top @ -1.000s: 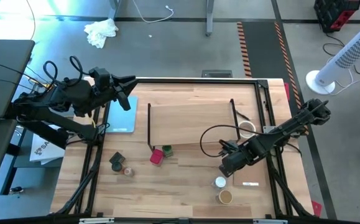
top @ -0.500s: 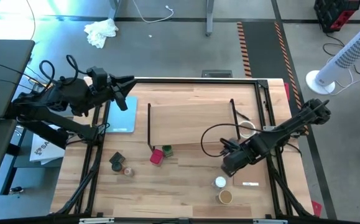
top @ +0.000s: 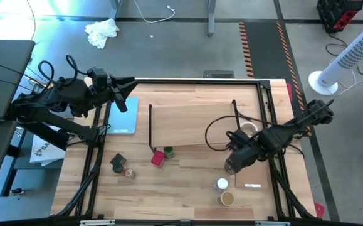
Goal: Shelf spices
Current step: Move the green seasoning bottle to the middle left of the table
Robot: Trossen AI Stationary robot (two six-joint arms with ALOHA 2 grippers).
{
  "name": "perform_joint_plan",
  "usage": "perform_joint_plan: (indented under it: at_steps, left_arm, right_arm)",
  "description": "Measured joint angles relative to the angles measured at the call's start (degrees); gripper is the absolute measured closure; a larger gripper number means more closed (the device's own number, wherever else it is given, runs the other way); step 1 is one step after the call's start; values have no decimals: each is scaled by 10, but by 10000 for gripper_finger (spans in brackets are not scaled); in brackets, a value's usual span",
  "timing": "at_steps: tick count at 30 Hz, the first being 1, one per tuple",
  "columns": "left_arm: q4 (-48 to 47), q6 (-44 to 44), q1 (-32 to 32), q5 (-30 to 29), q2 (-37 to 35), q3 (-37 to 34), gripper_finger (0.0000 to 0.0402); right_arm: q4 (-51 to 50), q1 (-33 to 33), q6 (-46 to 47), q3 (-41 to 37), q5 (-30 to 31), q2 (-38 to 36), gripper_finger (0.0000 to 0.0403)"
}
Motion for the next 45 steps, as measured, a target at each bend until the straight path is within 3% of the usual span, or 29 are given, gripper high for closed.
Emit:
perform_joint_plan:
  at_steps: [7, 15, 18, 20, 23, 28, 30, 33, 40, 45]
  left_arm:
    - [-1, 0, 0, 1, 0, 0, 272]
    - [-1, 0, 0, 4, 0, 0, 272]
    - [-1, 0, 0, 12, 0, 0, 272]
    - [-3, 1, 0, 20, 0, 0, 272]
    - [-16, 20, 0, 65, -1, 0, 272]
    - [-62, 44, -2, 206, 12, 1, 297]
    - [-89, 44, -17, 245, 28, 1, 329]
    - [-116, 44, -54, 259, 57, 0, 388]
    - [-172, 59, -157, 276, 158, 0, 400]
    - [-196, 48, -207, 267, 250, 0, 401]
  right_arm:
    - [22, 0, 25, 32, 47, 0, 299]
    - [194, 0, -22, 14, 61, 1, 301]
    - [258, -6, -34, 10, 69, 22, 328]
    - [298, -12, -43, 9, 92, 47, 371]
    - [395, -31, -72, 9, 104, 96, 392]
    - [538, -58, -122, 8, 66, 164, 401]
    - [543, -65, -116, 8, 74, 166, 402]
    - [513, -75, -130, 8, 92, 140, 402]
    - [400, -119, -156, 8, 91, 73, 402]
    - [402, -133, -187, 10, 3, 63, 403]
